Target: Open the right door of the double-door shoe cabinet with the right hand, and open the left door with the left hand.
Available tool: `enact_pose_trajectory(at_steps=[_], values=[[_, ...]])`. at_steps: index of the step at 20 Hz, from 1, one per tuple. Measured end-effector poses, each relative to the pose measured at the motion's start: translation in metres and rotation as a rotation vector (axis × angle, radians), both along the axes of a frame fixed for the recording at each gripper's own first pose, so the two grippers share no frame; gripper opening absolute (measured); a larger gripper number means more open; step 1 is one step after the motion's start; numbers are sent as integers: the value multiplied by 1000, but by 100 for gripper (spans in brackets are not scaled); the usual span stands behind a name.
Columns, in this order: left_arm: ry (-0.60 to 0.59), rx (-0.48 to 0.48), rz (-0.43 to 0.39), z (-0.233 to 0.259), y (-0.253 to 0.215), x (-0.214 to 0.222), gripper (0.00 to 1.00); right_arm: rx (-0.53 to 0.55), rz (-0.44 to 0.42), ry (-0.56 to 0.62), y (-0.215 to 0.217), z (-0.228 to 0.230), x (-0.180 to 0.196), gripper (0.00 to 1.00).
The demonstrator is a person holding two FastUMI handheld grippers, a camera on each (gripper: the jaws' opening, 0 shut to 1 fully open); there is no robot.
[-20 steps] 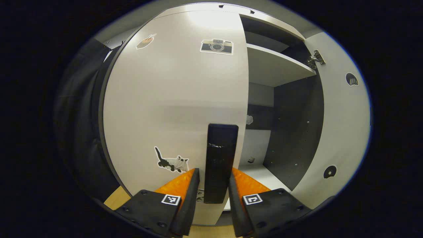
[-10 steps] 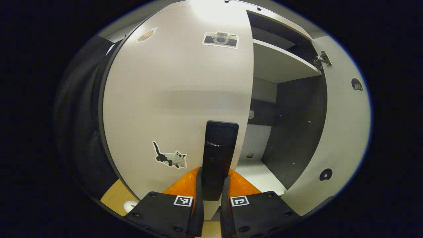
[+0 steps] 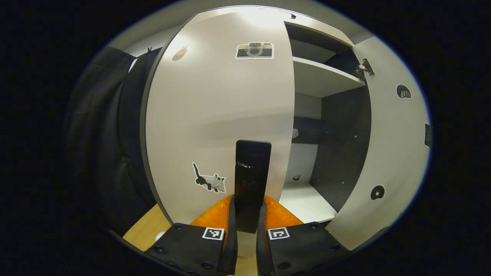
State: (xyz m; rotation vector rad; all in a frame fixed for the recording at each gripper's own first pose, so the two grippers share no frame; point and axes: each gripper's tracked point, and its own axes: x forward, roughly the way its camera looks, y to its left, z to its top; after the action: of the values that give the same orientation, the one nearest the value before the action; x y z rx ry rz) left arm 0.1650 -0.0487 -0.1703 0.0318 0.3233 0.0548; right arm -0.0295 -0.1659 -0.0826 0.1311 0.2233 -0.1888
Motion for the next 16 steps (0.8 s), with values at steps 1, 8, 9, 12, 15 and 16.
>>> enact_pose_trajectory(at_steps=[1,8,9,12,15,16], values=[[-2,5,1,0,1,-2,27,7,14,-10,5,2,1,76],[9,22,44,1,9,-7,24,-28,85,-18,36,7,-10,76],[9,24,53,1,10,-7,24,-29,93,-19,40,8,-11,76],[3,25,70,3,13,-6,24,-27,115,-27,50,12,-14,76],[-3,18,92,2,17,-7,24,-9,158,-38,72,16,-15,77],[-7,14,94,4,18,-7,20,-9,174,-45,79,19,-16,76]])
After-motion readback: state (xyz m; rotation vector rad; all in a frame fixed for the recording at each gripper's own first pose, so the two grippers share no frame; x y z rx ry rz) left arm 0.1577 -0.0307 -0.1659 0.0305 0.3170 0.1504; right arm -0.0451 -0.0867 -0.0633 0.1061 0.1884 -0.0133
